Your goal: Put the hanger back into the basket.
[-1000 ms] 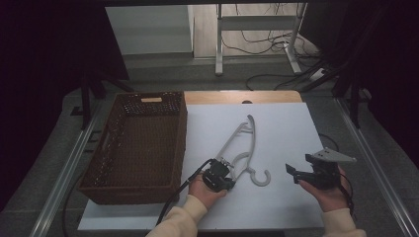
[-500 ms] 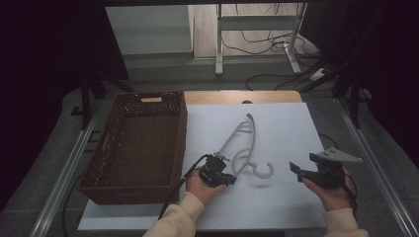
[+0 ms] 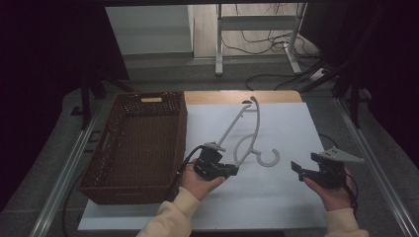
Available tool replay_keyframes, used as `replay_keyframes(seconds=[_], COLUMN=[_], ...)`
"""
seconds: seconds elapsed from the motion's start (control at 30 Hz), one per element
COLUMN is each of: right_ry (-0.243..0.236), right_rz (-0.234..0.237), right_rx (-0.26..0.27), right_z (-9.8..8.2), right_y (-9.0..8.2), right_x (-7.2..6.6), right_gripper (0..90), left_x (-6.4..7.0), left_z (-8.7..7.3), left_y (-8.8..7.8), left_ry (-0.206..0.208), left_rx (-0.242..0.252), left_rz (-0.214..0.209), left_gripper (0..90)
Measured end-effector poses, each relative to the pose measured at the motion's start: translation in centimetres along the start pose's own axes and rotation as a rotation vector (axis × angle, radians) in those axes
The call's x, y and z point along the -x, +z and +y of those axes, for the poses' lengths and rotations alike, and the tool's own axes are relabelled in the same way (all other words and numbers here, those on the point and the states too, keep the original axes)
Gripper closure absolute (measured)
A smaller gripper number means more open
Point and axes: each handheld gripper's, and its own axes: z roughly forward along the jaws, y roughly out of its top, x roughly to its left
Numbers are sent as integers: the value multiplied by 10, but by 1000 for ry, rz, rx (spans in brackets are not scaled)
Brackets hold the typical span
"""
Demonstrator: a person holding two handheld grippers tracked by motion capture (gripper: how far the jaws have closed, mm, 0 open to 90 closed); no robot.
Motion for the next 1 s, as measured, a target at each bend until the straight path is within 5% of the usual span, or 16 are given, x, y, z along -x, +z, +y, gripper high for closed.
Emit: replay_keyframes(seconds=[0.6,1.0], right_ry=[-16,-94], right_rz=[17,150], right_rx=[5,13], right_z=[0,3], right_y=[1,8], right_x=[-2,-17], right_gripper=[194,177], left_x=[13,9], left_z=[24,28], left_y=[-44,-71], left_ry=[61,61], left_rx=[72,84], left_rz=[4,21], left_gripper=[817,817])
